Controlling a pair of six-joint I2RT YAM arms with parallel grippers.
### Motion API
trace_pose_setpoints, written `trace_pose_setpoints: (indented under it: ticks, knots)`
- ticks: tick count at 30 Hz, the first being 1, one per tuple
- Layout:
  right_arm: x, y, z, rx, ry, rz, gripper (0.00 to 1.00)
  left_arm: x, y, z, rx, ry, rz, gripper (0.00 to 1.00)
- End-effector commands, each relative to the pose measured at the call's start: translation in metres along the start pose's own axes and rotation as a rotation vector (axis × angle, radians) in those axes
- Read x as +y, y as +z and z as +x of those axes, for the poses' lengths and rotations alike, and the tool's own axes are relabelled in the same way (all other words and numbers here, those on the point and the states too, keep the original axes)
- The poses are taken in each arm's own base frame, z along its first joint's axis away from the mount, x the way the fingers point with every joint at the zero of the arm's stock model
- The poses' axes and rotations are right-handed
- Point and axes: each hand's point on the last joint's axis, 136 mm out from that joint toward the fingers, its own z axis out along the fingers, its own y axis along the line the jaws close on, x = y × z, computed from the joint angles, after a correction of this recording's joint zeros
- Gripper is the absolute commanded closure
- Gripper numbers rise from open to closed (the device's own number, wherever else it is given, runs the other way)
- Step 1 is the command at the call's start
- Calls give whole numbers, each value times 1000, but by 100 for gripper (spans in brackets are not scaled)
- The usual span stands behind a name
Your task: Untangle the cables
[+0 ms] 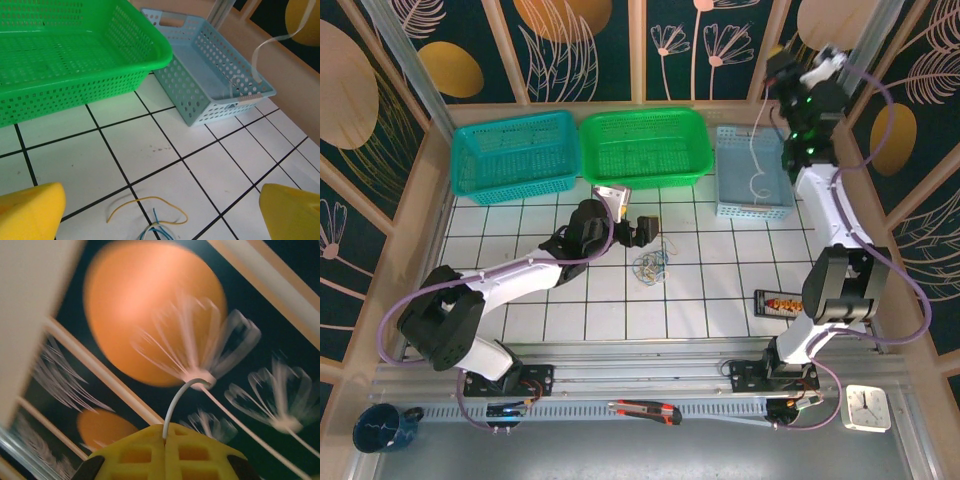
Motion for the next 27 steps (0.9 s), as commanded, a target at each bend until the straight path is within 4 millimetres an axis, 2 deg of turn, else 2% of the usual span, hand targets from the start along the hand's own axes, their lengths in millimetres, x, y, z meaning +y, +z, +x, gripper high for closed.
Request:
trace_pose_setpoints:
  ticks: [1, 4, 7, 15, 21, 27]
  knots:
    - [12, -21, 5, -59, -70, -5, 100, -7, -3, -14, -22, 1, 28, 1]
    - [-14, -29, 32, -21, -103, 90, 100, -8, -2, -12, -16, -5, 34, 1]
    - [-37, -32, 44, -18, -154, 192, 100, -7, 0, -9, -10, -12, 38, 1]
    - [-115, -42, 36, -118, -259, 527, 100, -7, -2, -7, -9, -24, 44, 1]
    - [-153, -47, 19, -192, -271, 657, 100, -4, -5, 0, 8, -17, 30, 1]
    - [-201, -42, 31, -112, -314, 763, 100, -2, -7, 3, 11, -20, 22, 1]
